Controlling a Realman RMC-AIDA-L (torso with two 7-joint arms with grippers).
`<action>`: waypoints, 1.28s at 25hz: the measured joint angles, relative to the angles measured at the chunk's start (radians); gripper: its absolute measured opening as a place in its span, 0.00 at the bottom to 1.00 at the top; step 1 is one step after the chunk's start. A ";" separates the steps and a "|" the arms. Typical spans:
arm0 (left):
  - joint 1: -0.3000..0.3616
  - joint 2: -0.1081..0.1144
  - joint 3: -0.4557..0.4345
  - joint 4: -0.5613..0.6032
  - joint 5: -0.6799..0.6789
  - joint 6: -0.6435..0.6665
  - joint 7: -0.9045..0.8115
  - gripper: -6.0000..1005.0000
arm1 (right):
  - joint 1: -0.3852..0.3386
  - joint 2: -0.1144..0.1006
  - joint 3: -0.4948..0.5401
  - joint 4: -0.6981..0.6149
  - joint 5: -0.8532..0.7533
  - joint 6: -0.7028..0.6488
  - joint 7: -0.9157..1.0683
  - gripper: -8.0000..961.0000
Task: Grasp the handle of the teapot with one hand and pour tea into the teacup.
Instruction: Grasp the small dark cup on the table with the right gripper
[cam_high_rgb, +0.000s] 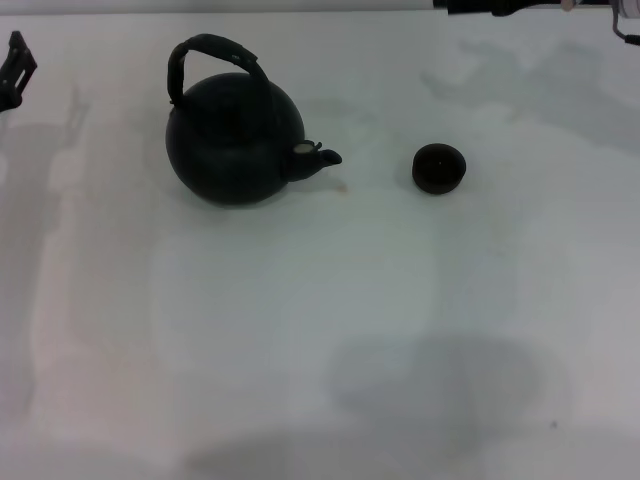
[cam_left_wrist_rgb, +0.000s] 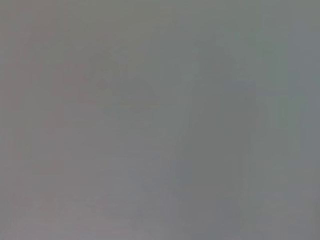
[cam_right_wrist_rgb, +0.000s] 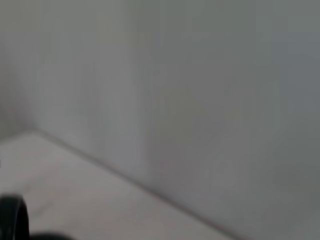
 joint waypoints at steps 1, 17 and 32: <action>-0.003 0.000 0.000 0.000 0.000 0.000 0.000 0.87 | 0.002 0.007 -0.001 -0.045 -0.083 0.008 0.069 0.89; -0.028 -0.001 0.000 0.000 0.000 -0.001 0.000 0.87 | 0.104 0.075 -0.074 -0.184 -0.501 0.246 0.316 0.89; -0.021 -0.003 0.002 0.000 0.000 -0.001 -0.005 0.87 | 0.149 0.080 -0.327 -0.199 -0.596 0.252 0.471 0.89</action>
